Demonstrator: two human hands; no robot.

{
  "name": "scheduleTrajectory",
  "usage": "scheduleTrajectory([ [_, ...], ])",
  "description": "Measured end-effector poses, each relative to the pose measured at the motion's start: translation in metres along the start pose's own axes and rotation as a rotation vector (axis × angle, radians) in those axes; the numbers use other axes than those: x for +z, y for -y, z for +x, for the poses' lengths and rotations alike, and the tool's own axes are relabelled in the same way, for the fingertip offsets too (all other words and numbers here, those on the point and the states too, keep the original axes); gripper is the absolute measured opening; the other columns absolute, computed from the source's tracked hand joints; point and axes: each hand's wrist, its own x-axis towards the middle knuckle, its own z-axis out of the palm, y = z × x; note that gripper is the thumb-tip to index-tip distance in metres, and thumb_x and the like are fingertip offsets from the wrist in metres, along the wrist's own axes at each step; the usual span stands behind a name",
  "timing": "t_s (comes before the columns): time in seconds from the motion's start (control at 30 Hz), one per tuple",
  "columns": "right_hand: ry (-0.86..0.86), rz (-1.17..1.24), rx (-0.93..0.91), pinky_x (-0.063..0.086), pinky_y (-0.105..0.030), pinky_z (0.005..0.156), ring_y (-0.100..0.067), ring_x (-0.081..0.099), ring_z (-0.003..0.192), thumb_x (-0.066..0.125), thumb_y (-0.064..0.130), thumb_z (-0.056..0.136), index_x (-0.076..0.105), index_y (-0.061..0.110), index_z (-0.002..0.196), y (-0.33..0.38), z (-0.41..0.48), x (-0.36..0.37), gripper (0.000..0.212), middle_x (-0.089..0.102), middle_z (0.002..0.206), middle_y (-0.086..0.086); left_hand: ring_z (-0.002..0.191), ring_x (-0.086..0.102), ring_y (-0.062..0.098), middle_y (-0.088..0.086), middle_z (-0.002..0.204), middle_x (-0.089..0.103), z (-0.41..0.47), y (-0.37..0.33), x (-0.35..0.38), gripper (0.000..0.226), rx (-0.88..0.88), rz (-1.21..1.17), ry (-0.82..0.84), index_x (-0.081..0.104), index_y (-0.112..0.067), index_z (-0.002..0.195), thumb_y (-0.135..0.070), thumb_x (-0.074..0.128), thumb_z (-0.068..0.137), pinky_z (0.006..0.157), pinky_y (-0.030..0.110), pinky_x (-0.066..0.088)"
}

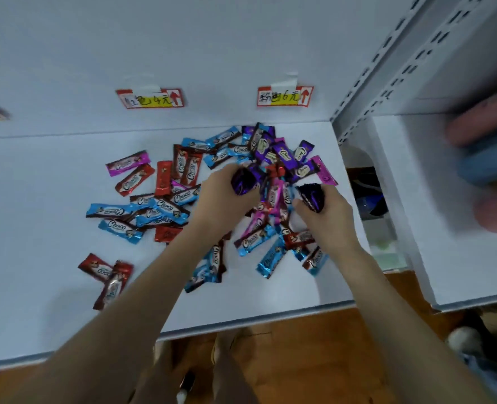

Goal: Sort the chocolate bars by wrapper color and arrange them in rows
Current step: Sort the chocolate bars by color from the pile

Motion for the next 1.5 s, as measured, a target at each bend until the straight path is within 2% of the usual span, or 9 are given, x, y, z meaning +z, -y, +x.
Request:
scheduleTrajectory([
  [0.1,0.109,-0.049,-0.143,0.031,-0.015,0.059,-0.014,0.049,0.081,0.063,0.018,0.086,0.055,0.005,0.105,0.044,0.005,0.042,0.024,0.057,0.092,-0.003,0.062,0.045,0.01,-0.008,0.067,0.048,-0.027,0.027,-0.063,0.012,-0.073,0.04,-0.135,0.053,-0.011,0.087,-0.009,0.064,0.083,0.05,0.009,0.035],
  [0.23,0.273,-0.092,-0.337,0.027,-0.016,0.059,-0.014,0.045,0.08,0.062,0.018,0.087,0.054,0.001,0.106,0.116,-0.002,0.109,0.027,0.049,0.089,-0.001,0.07,0.05,0.023,0.007,0.074,0.057,-0.071,0.065,-0.149,0.012,-0.221,0.124,-0.326,0.058,-0.004,0.09,-0.011,0.063,0.082,0.055,0.026,0.029],
  [0.43,0.442,-0.174,-0.547,0.029,-0.013,0.056,-0.017,0.045,0.078,0.063,0.018,0.084,0.056,0.006,0.1,0.222,-0.035,0.219,0.021,0.051,0.091,-0.006,0.069,0.049,0.026,0.019,0.084,0.062,-0.14,0.132,-0.259,0.018,-0.431,0.066,-0.515,0.055,0.001,0.093,-0.013,0.057,0.082,0.056,0.029,0.035],
  [0.5,0.472,-0.205,-0.585,0.03,-0.007,0.057,-0.017,0.044,0.076,0.061,0.018,0.084,0.056,0.007,0.1,0.254,-0.051,0.256,0.02,0.05,0.092,-0.006,0.075,0.054,0.031,0.019,0.084,0.062,-0.158,0.156,-0.291,0.017,-0.466,0.044,-0.563,0.055,0.001,0.092,-0.012,0.058,0.082,0.059,0.032,0.038],
  [0.67,0.577,-0.224,-0.59,0.032,-0.023,0.067,-0.019,0.047,0.084,0.058,0.017,0.085,0.052,0.008,0.104,0.326,-0.095,0.347,0.022,0.05,0.096,-0.001,0.078,0.057,0.034,0.017,0.084,0.062,-0.197,0.22,-0.373,0.018,-0.552,0.013,-0.632,0.055,-0.002,0.098,-0.011,0.06,0.082,0.06,0.033,0.043],
  [0.87,0.657,-0.193,-0.624,0.036,-0.026,0.071,-0.018,0.049,0.087,0.06,0.019,0.085,0.046,0.01,0.109,0.393,-0.132,0.43,0.03,0.053,0.101,-0.002,0.081,0.052,0.026,0.009,0.093,0.056,-0.218,0.273,-0.458,0.027,-0.581,0.072,-0.678,0.051,-0.007,0.111,-0.01,0.058,0.085,0.069,0.036,0.045],
  [1.03,0.688,-0.237,-0.693,0.027,-0.022,0.063,-0.016,0.043,0.084,0.061,0.017,0.084,0.05,0.006,0.104,0.422,-0.133,0.485,0.025,0.047,0.094,0.0,0.083,0.054,0.029,0.013,0.094,0.059,-0.207,0.305,-0.49,0.022,-0.541,0.145,-0.719,0.053,-0.003,0.106,-0.009,0.056,0.086,0.071,0.042,0.045],
  [1.23,0.701,-0.318,-0.733,0.026,-0.021,0.052,-0.021,0.046,0.074,0.063,0.016,0.079,0.048,0.015,0.086,0.436,-0.106,0.544,0.016,0.051,0.094,-0.011,0.086,0.052,0.029,0.01,0.099,0.051,-0.174,0.344,-0.5,0.027,-0.493,0.264,-0.702,0.054,-0.006,0.109,-0.01,0.059,0.083,0.064,0.032,0.038],
  [1.5,0.704,-0.445,-0.876,0.027,-0.017,0.075,-0.025,0.043,0.109,0.065,0.024,0.083,0.057,0.006,0.113,0.437,-0.094,0.58,0.036,0.052,0.114,-0.011,0.096,0.052,0.036,0.019,0.104,0.056,-0.149,0.374,-0.479,0.038,-0.449,0.358,-0.657,0.055,0.002,0.112,-0.011,0.069,0.079,0.076,0.035,0.038],
])
